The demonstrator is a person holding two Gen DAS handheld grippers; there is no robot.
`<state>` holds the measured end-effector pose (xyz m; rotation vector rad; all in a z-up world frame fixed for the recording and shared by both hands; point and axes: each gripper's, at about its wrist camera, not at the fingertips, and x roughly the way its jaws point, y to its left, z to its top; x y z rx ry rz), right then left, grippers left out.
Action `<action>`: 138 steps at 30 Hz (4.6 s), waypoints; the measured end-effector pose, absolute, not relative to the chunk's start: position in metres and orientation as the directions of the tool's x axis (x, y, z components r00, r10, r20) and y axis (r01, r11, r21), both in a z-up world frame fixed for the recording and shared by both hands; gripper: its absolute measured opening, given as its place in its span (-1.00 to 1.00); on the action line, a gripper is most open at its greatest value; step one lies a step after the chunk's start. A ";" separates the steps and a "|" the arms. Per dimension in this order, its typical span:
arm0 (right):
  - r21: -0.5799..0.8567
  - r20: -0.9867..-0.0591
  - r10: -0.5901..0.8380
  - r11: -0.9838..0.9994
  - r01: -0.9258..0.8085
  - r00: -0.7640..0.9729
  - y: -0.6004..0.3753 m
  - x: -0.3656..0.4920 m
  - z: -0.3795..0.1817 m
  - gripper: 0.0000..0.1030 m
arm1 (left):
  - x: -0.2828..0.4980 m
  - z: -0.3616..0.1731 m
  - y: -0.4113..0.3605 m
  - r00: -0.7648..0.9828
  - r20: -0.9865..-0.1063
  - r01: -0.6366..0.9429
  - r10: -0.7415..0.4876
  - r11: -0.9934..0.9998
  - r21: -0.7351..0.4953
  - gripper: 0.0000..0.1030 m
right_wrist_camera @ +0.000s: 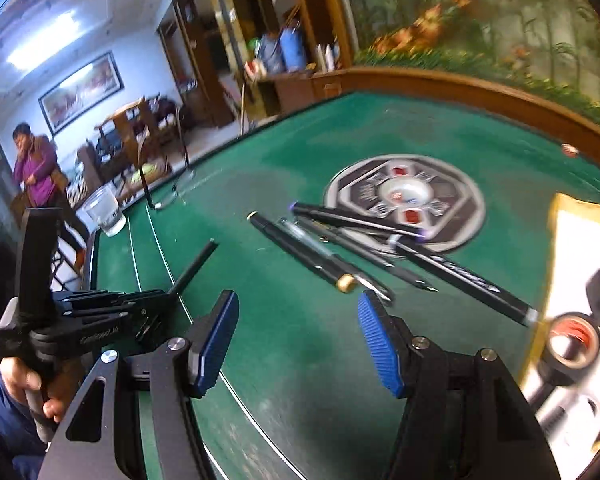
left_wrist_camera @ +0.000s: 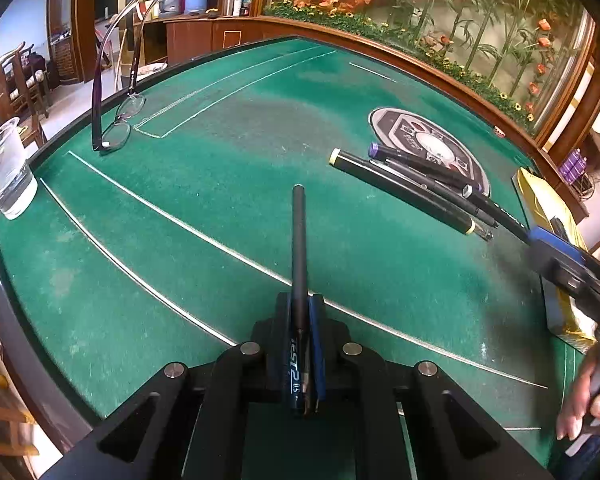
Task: Organize rigid objects
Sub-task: 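Grasp a thin black pen with the left tool while the right tool grasps a black marker, then carry the black pen and black marker over the tray with both tools, then lower the pen and marker into the tray and open both tools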
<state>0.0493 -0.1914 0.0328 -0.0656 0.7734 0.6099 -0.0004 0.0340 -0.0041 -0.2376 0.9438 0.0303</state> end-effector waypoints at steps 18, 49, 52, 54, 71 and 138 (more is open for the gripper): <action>-0.028 -0.832 0.347 0.753 -0.658 0.433 -0.100 0.108 -0.006 -0.71 | -0.009 -0.007 0.041 0.654 -0.744 -0.060 -0.135 0.972 -0.229 -0.80; 0.327 -0.597 0.510 0.859 -0.393 0.619 -0.266 0.038 0.050 -0.73 | 0.007 0.040 -0.011 0.661 -0.710 0.061 -0.242 0.961 -0.270 -0.83; 0.373 -0.553 0.493 0.867 -0.330 0.671 -0.300 0.040 0.061 -0.72 | 0.011 0.055 -0.036 0.663 -0.694 0.116 -0.281 0.954 -0.276 -0.83; 0.397 -0.526 0.464 0.875 -0.277 0.713 -0.324 0.039 0.067 -0.72 | 0.012 0.066 -0.056 0.662 -0.680 0.162 -0.315 0.946 -0.281 -0.83; 0.498 -0.514 0.280 0.867 0.016 0.811 -0.428 0.043 0.063 -0.72 | 0.026 0.093 -0.207 0.565 -0.665 0.402 -0.488 0.867 -0.295 -0.84; 0.358 -0.677 0.104 0.912 0.202 0.729 -0.436 0.059 0.028 -0.72 | 0.020 0.030 -0.284 0.640 -0.685 0.487 -0.349 0.873 0.010 -0.84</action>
